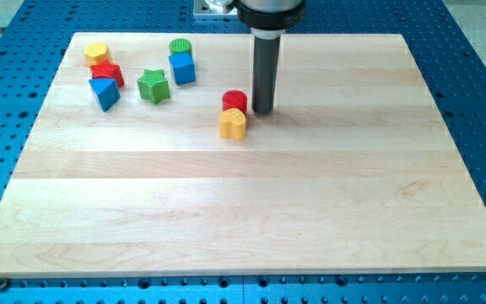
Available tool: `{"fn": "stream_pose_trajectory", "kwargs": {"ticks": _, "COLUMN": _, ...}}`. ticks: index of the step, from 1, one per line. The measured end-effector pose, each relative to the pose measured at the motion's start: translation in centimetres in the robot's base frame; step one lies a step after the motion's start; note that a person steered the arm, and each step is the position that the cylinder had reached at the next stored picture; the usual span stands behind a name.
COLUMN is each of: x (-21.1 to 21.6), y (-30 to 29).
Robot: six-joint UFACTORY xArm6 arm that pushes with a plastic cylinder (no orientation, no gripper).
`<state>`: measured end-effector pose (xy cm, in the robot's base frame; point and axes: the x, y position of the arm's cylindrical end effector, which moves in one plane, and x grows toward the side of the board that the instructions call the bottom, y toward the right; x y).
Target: Slide the red circle to the left of the heart
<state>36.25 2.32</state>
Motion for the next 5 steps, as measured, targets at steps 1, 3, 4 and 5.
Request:
{"fn": "stream_pose_trajectory", "kwargs": {"ticks": 1, "x": -2.0, "y": -4.0}}
{"fn": "stream_pose_trajectory", "kwargs": {"ticks": 3, "x": 0.5, "y": -3.4}}
{"fn": "stream_pose_trajectory", "kwargs": {"ticks": 4, "x": 0.7, "y": -4.5}}
{"fn": "stream_pose_trajectory", "kwargs": {"ticks": 5, "x": 0.0, "y": -7.0}}
